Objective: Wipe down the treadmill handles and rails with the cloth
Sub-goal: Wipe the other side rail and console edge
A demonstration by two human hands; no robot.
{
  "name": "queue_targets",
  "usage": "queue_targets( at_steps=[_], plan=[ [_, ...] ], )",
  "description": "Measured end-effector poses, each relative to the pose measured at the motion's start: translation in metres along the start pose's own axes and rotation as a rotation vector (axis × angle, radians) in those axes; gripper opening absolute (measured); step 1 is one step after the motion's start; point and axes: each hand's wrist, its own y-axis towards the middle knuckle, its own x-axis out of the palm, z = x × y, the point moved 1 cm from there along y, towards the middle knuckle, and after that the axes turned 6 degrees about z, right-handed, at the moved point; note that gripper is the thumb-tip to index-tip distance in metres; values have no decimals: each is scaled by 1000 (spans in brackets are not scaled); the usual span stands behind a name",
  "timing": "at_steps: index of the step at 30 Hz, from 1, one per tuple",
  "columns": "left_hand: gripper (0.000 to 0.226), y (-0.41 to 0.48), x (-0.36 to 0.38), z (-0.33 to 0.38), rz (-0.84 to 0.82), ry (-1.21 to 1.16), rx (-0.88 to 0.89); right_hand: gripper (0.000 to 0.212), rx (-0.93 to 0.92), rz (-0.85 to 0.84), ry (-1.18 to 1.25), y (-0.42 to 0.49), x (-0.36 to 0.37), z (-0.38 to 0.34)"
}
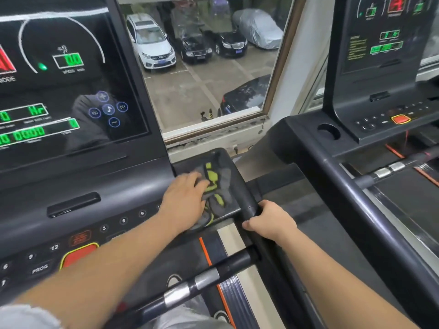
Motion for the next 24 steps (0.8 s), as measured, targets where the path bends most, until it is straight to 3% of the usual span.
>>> queue_targets(
  at_steps=[2,4,9,11,15,18,21,24],
  plan=[
    [49,10,9,20,-24,24,-185,59,6,-14,-6,-2,-1,0],
    [53,-3,10,44,0,-11,-225,66,14,-12,-16,-3,-1,-1],
    [57,-56,-5,44,-24,-46,165,54,5,-8,-3,-2,0,0],
    [51,-42,-3,21,-14,-3,215,58,-13,-8,15,-4,-1,1],
    [46,-3,6,21,-23,-10,-89,79,-5,30,35,-10,3,7],
    [45,-18,6,59,-14,10,-200,69,-28,48,22,-12,7,9],
    [54,-57,-3,76,21,-30,-44,49,-45,83,21,-14,11,12],
    [57,-72,-8,55,21,-21,174,46,-52,99,45,-17,12,14]
  ],
)
